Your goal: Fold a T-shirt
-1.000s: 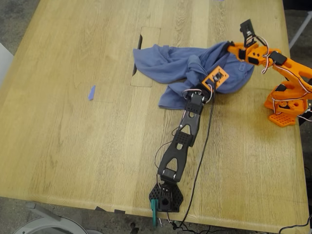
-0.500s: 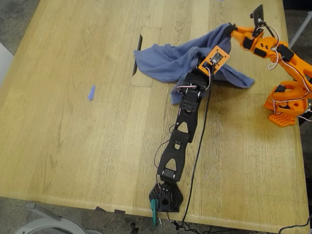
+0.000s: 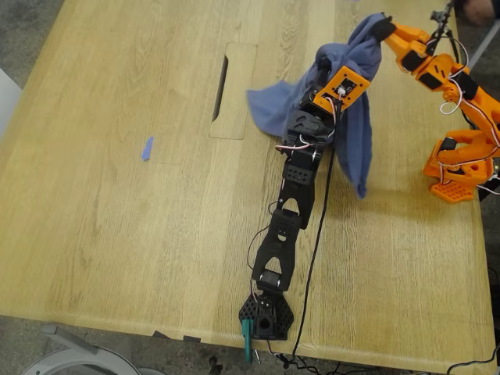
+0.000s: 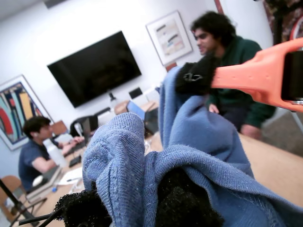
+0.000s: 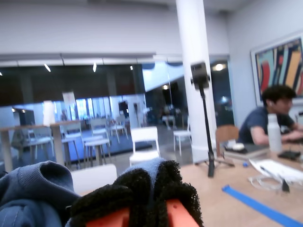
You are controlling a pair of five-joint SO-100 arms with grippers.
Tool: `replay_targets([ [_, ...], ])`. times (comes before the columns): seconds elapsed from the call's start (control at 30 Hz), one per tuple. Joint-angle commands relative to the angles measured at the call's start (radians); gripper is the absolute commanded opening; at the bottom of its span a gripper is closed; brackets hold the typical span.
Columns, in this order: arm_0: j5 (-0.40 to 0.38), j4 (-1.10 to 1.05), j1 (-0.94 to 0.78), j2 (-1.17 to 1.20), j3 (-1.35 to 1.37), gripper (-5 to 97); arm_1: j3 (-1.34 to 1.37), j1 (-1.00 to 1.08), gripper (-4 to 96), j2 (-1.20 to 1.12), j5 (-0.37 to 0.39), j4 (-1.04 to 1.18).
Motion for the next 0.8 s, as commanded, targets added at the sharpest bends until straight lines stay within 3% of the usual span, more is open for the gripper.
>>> replay_targets([
  [0.0, 0.014, -0.077, -0.008, 0.291, -0.037, 0, -0.084, -0.008, 0.0, 0.051, -0.011, -0.054],
  [0.4, 0.043, -0.141, 0.120, 0.396, -0.035, 0, -0.206, 0.017, 0.0, 0.087, -0.009, -0.015],
  [0.77, 0.031, -0.158, 0.287, 0.449, -0.035, 0, -0.400, 0.020, 0.0, 0.101, 0.008, 0.212],
])
